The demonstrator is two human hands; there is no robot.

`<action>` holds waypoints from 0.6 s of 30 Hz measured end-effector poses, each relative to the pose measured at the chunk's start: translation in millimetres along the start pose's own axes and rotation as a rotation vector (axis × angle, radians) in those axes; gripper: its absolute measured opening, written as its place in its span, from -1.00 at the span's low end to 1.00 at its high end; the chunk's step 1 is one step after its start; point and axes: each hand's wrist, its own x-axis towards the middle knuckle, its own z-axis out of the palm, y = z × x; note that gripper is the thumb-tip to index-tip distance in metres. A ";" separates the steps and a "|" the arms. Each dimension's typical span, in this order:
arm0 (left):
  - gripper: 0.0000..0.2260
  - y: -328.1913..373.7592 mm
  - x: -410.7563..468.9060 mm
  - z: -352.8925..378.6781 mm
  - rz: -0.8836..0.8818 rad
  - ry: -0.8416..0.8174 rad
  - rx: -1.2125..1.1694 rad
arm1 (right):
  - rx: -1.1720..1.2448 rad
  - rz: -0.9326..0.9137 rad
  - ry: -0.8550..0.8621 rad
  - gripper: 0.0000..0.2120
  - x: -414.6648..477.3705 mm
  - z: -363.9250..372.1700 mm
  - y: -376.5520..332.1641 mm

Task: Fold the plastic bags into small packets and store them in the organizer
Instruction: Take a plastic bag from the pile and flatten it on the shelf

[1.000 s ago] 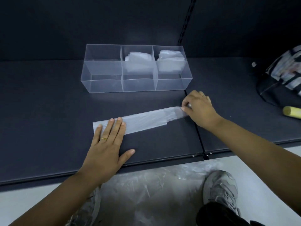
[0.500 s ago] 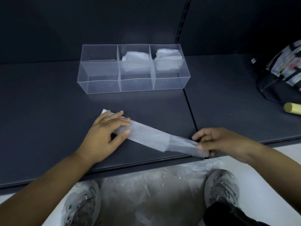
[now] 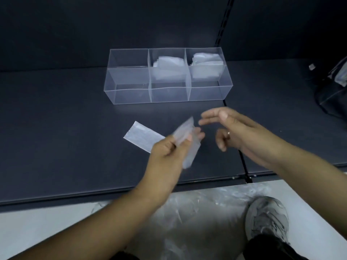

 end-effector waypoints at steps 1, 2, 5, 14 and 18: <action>-0.78 -0.3 6.2 -8.8 -0.099 0.018 -0.074 | 0.041 0.019 -0.099 -0.52 7.6 1.3 6.1; -0.76 -0.1 11.7 -17.3 -0.179 0.026 -0.154 | 0.048 0.047 -0.201 -0.54 14.6 5.1 13.1; -0.79 -1.4 25.7 -39.4 -0.283 0.075 -0.318 | -0.126 0.095 -0.327 -0.70 33.6 24.8 33.9; -0.82 -31.0 46.6 -84.5 -0.455 0.307 -0.181 | -0.359 0.164 0.017 -0.96 48.4 37.0 61.1; -0.87 -34.8 56.4 -86.8 -0.406 0.420 -0.023 | -0.361 0.201 0.077 -0.93 45.2 36.8 62.0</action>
